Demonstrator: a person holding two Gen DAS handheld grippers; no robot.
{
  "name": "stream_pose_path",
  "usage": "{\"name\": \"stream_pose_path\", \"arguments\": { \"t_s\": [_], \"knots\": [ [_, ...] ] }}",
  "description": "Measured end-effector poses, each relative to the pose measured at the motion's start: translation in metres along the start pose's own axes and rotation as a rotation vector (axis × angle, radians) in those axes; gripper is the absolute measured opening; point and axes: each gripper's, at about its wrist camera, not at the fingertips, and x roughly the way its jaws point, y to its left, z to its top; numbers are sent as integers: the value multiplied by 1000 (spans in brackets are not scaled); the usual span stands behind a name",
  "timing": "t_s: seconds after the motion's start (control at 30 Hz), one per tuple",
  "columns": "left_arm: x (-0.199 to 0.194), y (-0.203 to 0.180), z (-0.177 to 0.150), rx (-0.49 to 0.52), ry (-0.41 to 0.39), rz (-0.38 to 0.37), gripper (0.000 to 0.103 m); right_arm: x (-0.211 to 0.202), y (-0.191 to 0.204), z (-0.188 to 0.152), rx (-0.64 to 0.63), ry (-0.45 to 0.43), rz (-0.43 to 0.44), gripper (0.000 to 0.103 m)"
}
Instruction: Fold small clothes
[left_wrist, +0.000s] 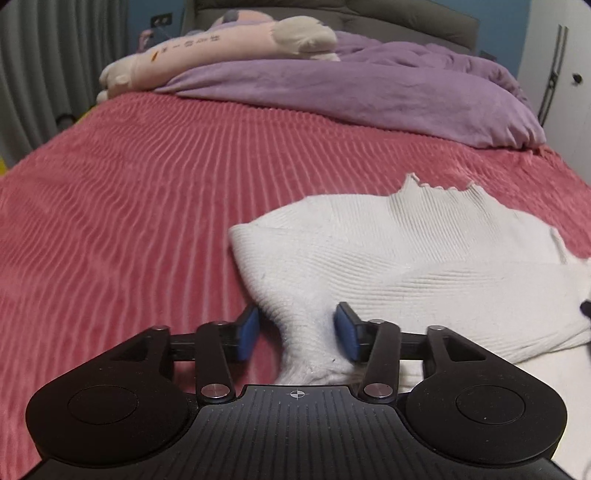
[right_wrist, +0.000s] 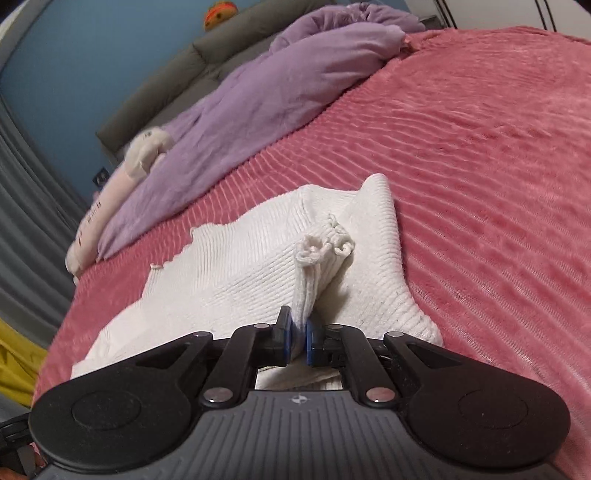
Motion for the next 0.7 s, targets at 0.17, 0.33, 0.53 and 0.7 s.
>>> {"name": "stream_pose_path", "arguments": {
  "t_s": [0.17, 0.33, 0.53, 0.7],
  "knots": [
    [-24, 22, -8, -61, 11, 0, 67, -29, 3, -1, -18, -49, -92, 20],
    [-47, 33, -34, -153, 64, -36, 69, -38, -7, -1, 34, -68, -79, 19],
    [-59, 29, -52, -165, 109, -39, 72, -14, -3, -1, -49, -15, -153, 3],
    [-66, 24, -56, -168, 123, -51, 73, -35, 23, -3, -213, -61, -279, 10]
  ]
}}
